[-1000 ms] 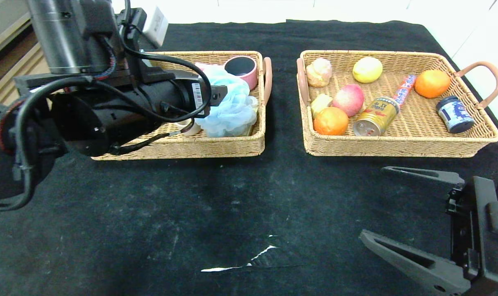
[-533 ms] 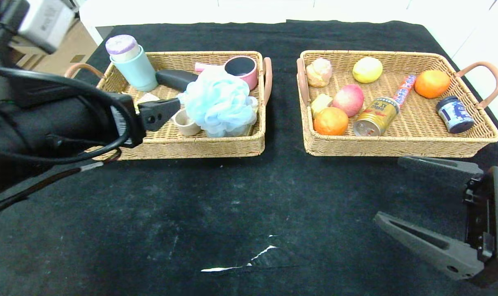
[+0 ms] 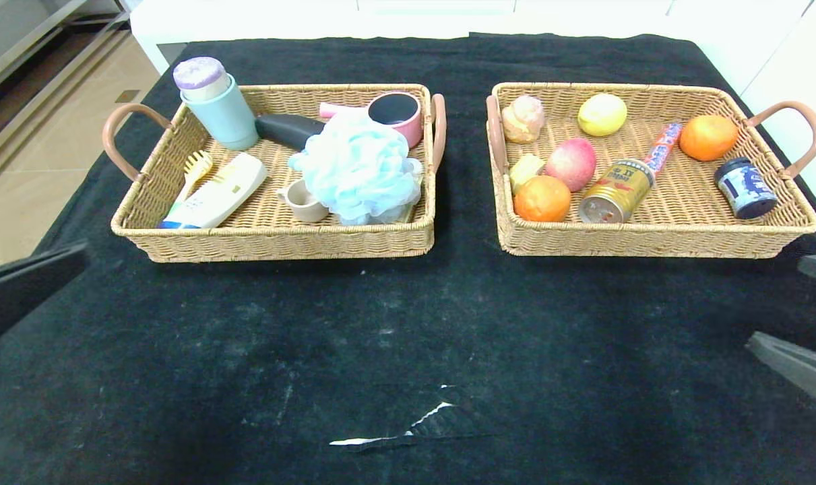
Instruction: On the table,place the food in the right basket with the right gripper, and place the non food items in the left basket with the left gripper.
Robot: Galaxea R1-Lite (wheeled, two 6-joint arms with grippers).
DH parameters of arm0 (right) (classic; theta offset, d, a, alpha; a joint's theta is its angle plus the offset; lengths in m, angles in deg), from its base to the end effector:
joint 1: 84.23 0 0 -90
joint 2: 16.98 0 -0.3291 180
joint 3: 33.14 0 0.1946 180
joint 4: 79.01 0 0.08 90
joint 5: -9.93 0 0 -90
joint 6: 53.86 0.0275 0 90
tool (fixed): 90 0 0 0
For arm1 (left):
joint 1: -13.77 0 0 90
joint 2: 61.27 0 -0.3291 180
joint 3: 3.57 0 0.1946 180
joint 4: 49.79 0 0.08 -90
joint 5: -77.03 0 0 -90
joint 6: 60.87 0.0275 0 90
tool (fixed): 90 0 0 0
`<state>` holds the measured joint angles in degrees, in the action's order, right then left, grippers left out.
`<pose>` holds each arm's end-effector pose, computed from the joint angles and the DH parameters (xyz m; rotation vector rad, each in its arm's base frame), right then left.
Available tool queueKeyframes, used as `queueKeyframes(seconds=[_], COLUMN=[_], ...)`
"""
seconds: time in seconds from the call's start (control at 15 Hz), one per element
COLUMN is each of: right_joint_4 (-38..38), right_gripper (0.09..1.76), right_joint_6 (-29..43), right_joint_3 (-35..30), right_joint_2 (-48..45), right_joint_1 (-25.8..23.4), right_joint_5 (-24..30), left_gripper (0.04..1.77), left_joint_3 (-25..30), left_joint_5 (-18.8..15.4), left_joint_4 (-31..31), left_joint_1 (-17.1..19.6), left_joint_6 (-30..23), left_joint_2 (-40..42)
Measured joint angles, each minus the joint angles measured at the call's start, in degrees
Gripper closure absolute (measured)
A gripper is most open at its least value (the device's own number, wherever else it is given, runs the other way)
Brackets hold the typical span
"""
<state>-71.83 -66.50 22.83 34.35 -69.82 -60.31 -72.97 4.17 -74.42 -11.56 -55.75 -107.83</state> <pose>0.0888 0.0324 0.2680 -0.2119 -0.0210 0.5988 0.0570 -0.0180 0.3112 0.1005 0.0227 -0.1442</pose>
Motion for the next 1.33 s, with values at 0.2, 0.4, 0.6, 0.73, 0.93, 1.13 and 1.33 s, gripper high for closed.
queueKeyframes(seconds=[0.2,0.4,0.6,0.73,0.93,1.13,1.33], right_joint_4=[8.7,17.1,22.6,24.5,25.1,24.9,24.9], right_gripper=[0.14,0.14,0.14,0.14,0.14,0.14,0.14], right_joint_6=[-0.2,-0.9,-1.9,-1.8,-1.5,0.2,2.2], right_joint_3=[0.0,0.3,-0.5,-3.5,-8.8,-12.2,-15.0], right_joint_2=[-8.8,-17.1,-24.8,-29.9,-35.7,-39.6,-42.9], right_joint_1=[-3.7,-6.2,-9.9,-12.2,-13.9,-14.8,-14.8], right_joint_5=[-2.4,-7.7,-10.4,-10.6,-10.9,-10.8,-9.6], left_gripper=[0.10,0.10,0.10,0.10,0.10,0.09,0.09], left_joint_3=[1.2,1.4,1.5,2.0,3.5,6.9,12.1], left_joint_5=[-6.2,-16.7,-22.7,-24.8,-27.6,-28.4,-29.6], left_joint_4=[-10.2,-15.3,-19.4,-22.1,-23.2,-24.1,-23.4], left_joint_1=[7.7,15.5,19.5,21.1,23.6,25.0,25.2], left_joint_6=[1.8,2.3,2.0,1.5,1.0,1.0,0.8], left_joint_2=[9.8,18.1,24.4,28.0,32.3,36.4,40.7])
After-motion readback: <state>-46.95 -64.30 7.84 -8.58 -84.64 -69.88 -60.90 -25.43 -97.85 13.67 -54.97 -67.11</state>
